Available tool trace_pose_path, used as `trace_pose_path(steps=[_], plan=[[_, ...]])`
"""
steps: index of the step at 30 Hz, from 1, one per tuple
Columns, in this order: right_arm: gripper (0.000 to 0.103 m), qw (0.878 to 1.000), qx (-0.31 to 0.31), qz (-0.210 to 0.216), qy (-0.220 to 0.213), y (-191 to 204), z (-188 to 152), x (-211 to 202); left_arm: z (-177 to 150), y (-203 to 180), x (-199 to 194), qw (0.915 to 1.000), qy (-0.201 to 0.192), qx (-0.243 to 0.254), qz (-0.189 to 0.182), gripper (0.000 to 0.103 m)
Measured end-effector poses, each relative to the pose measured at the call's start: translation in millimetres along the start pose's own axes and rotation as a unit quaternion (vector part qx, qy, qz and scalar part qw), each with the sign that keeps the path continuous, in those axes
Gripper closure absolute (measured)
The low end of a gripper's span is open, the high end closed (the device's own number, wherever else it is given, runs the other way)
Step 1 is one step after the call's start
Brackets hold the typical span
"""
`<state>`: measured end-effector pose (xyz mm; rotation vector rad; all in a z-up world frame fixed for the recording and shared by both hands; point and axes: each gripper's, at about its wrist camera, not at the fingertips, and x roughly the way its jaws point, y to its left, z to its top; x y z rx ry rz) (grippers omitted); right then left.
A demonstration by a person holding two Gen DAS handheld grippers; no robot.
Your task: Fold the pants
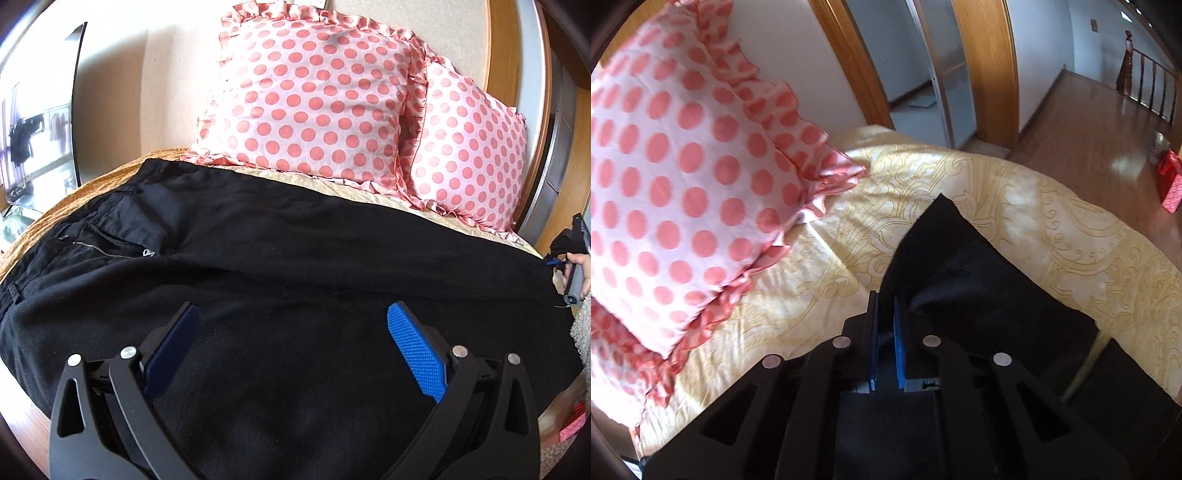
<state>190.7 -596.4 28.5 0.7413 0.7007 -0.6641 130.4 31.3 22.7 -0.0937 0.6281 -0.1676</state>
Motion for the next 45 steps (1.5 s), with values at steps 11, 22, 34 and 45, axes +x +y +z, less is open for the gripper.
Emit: trace_pose_path(steps=[11, 22, 34, 45], plan=[[0.096, 0.992, 0.016, 0.108, -0.058, -72, -57, -98, -9, 15, -16, 0.9909, 0.006, -0.119, -0.064, 0.002], [0.093, 0.989, 0.02, 0.143, -0.013, -112, -100, -127, -16, -12, -28, 0.9946, -0.003, -0.073, -0.073, 0.002], [0.047, 0.975, 0.136, 0.171, 0.031, -105, -75, -62, -22, -19, -39, 0.9989, -0.027, -0.019, -0.034, 0.002], [0.025, 0.972, 0.125, 0.192, 0.056, -95, -80, -58, -23, -25, -34, 0.9991, -0.038, 0.016, -0.009, 0.002]])
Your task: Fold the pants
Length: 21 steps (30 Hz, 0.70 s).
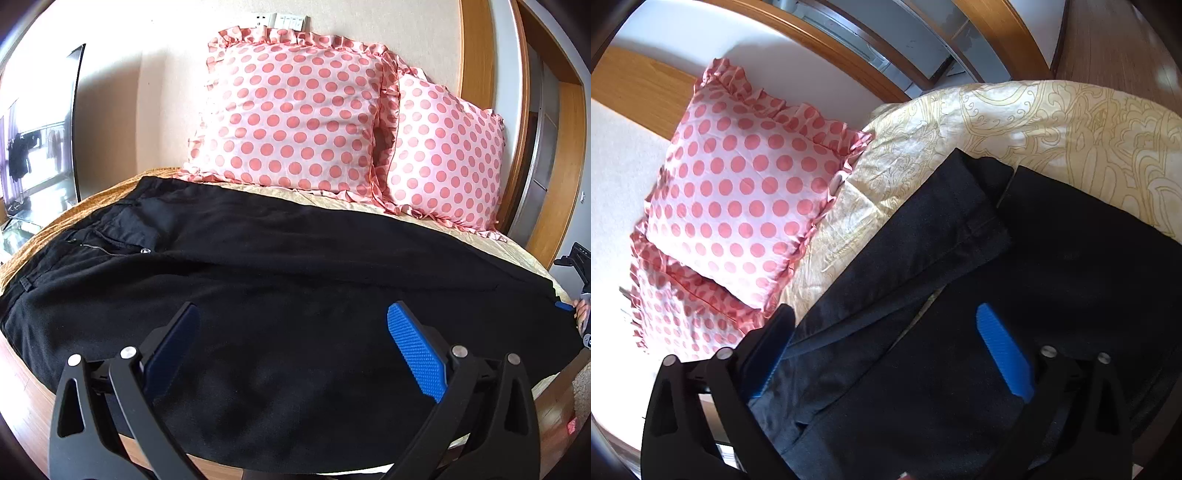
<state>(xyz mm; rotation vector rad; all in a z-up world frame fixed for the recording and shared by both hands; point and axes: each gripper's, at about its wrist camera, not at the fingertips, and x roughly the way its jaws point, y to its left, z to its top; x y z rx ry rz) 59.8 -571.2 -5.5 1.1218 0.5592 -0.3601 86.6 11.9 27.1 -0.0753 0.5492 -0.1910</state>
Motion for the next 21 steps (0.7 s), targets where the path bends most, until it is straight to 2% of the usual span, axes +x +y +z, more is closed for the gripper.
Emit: trace_pose_path(steps=[1, 2, 5, 10, 16, 21], plan=[[0.049, 1.0, 0.006, 0.007, 0.009, -1, 1, 5, -1, 0, 2, 1.0, 0.005, 0.0, -0.002, 0.002], [0.064, 1.0, 0.016, 0.009, 0.019, -2, 2, 10, -2, 1, 3, 0.9999, 0.009, -0.001, -0.006, 0.002], [0.066, 0.999, 0.036, 0.007, 0.038, -7, 0, 24, -4, 4, 3, 0.9996, 0.017, -0.011, -0.018, 0.002], [0.066, 0.997, 0.071, 0.008, 0.034, -14, -3, 29, -4, 11, 10, 0.998, 0.04, -0.031, -0.037, 0.002], [0.066, 0.994, 0.111, 0.0, -0.013, -24, 3, 23, -7, 7, 13, 0.9977, 0.046, -0.022, -0.045, 0.002], [0.066, 0.993, 0.071, -0.031, -0.087, -17, 5, 7, -7, 5, 12, 0.9981, 0.043, -0.014, -0.042, 0.002]])
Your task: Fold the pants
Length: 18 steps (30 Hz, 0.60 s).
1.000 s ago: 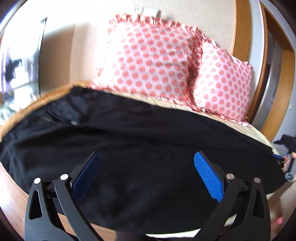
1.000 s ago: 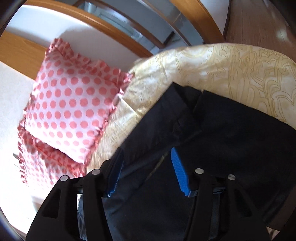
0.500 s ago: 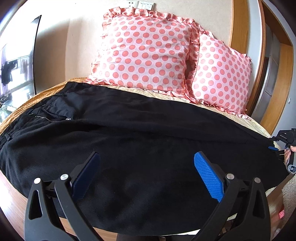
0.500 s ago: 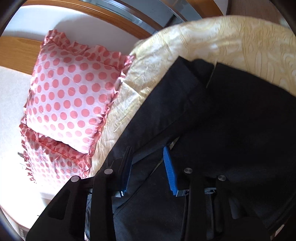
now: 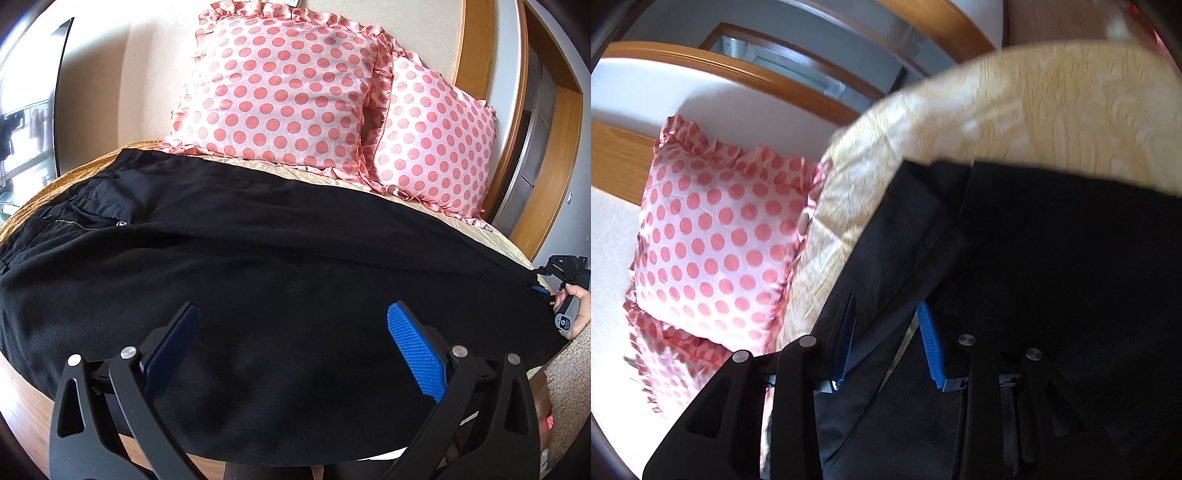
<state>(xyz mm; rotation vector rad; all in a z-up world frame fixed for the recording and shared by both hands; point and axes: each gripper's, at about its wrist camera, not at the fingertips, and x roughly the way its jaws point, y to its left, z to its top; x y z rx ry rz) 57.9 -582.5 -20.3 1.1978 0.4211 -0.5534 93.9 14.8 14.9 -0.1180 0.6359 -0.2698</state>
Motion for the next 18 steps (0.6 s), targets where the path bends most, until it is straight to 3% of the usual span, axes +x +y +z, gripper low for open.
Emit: trace_pose_path(steps=[8, 9, 11, 18], plan=[[0.066, 1.0, -0.005, -0.007, 0.004, -7, 10, 18, 0, 0, 7, 0.9997, 0.016, -0.008, -0.014, 0.002], [0.068, 1.0, -0.015, -0.004, 0.0, -5, 10, 18, 0, -1, 8, 0.9997, 0.018, -0.007, -0.018, 0.002], [0.098, 1.0, -0.027, 0.008, -0.003, -4, 11, 19, 0, -2, 8, 0.9996, 0.019, -0.006, -0.02, 0.002], [0.099, 0.995, -0.075, 0.056, -0.033, 5, 9, -14, 0, -4, 7, 0.9996, 0.02, -0.003, -0.02, 0.002]])
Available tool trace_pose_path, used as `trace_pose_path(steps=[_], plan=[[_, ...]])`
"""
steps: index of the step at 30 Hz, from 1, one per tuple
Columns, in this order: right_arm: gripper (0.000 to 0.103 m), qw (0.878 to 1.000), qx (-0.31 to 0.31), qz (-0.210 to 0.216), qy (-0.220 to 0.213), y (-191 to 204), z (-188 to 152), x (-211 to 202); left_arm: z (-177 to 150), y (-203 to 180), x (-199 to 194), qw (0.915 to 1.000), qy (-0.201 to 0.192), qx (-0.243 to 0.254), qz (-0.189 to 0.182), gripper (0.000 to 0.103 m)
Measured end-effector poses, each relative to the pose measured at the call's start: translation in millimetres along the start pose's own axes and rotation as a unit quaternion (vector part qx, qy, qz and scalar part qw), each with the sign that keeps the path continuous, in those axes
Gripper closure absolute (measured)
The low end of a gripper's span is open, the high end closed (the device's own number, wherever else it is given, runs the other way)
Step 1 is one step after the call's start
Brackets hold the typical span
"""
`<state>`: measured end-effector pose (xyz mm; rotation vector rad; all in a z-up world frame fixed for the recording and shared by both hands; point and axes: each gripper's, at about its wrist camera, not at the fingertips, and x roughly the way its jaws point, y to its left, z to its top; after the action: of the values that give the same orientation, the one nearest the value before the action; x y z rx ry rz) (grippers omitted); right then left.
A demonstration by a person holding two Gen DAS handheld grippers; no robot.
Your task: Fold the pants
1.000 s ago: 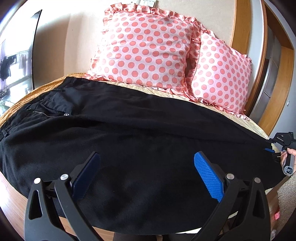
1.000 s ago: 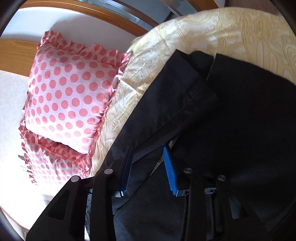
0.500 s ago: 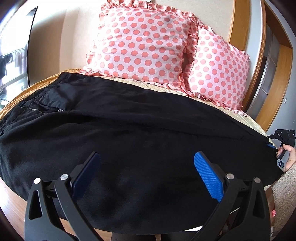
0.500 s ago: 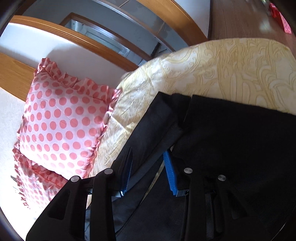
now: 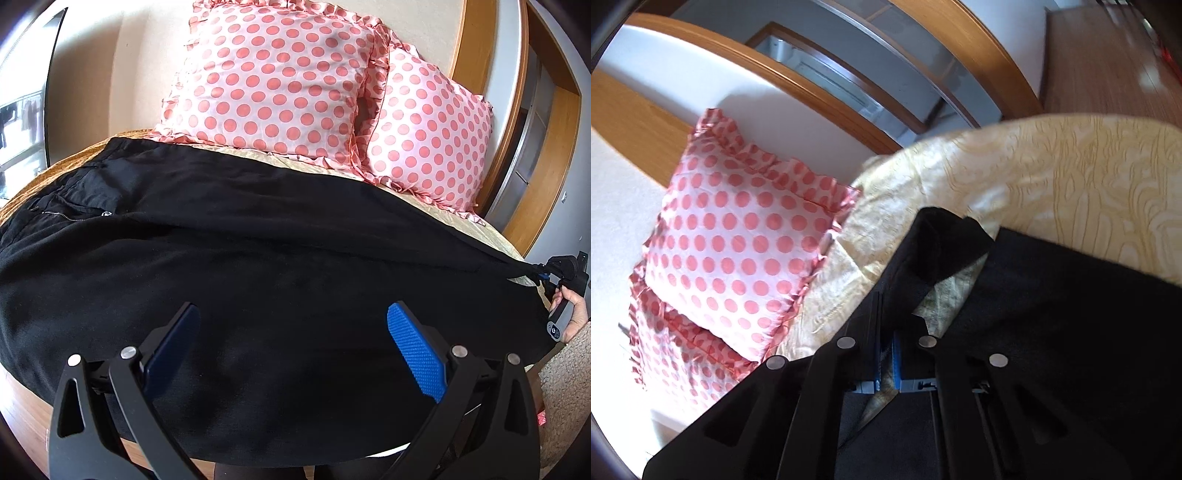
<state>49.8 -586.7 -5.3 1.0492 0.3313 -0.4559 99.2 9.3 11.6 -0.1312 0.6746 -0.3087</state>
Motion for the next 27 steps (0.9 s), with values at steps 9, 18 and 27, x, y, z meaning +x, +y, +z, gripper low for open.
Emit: trace_pose_path(steps=[9, 18, 27], plan=[[0.099, 0.995, 0.035, -0.047, 0.076, -31, -4, 11, -2, -11, -2, 0.9998, 0.003, 0.009, -0.016, 0.002], [0.091, 0.993, 0.083, -0.039, 0.077, -39, -6, 10, -2, -10, -3, 0.9999, 0.003, 0.008, -0.01, 0.002], [0.092, 0.995, 0.06, -0.055, 0.06, -27, -6, 0, -4, -13, -1, 0.9997, 0.007, 0.018, -0.013, 0.002]])
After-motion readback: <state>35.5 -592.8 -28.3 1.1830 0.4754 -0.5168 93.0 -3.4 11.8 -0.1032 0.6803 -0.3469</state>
